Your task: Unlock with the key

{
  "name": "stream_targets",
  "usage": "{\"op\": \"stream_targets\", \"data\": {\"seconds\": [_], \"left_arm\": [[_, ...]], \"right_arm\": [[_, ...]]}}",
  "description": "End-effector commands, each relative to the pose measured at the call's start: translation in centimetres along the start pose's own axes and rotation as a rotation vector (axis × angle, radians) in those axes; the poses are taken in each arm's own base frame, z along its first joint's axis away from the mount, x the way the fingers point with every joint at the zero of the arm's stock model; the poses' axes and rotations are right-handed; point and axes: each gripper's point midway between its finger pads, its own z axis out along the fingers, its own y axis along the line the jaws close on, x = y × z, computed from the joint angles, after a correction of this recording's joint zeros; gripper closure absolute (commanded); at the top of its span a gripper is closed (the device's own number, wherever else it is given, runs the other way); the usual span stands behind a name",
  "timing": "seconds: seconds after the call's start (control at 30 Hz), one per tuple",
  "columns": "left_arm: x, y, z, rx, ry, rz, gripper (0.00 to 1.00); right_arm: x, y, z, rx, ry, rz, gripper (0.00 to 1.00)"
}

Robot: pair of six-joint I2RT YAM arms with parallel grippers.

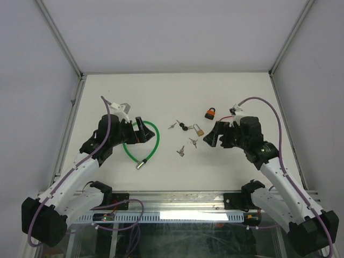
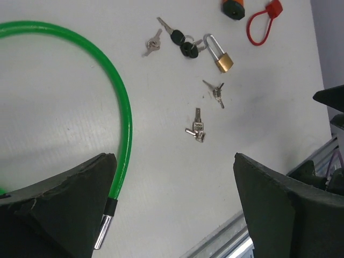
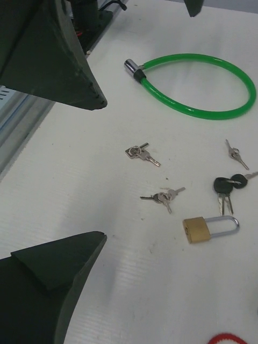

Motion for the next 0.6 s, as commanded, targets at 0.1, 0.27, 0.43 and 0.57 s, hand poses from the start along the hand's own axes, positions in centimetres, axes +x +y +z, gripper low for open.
{"op": "stream_targets", "data": {"seconds": [0.1,0.27,0.43,0.57], "left_arm": [[3.2,1.6,2.9,-0.145,0.115,-0.005,0.06],[4.7,2.6,4.3,-0.257,0.182,0.059,0.08],[6.4,2.9,5.9,-0.360,0.301,0.152,0.11],[6.7,3.8,6.1,-0.417,0.338,0.201,0.14]], "right_arm": [[2.1,1.0,2.5,0.067,0.067,-0.073,0.00],[3.8,2.0,3.4,0.080,0.127,-0.138,0.00],[6.1,1.9,4.0,0.102,0.155,-0.119,0.00],[7.6,3.1,4.5,0.064,0.165,-0.120,0.01]]}}
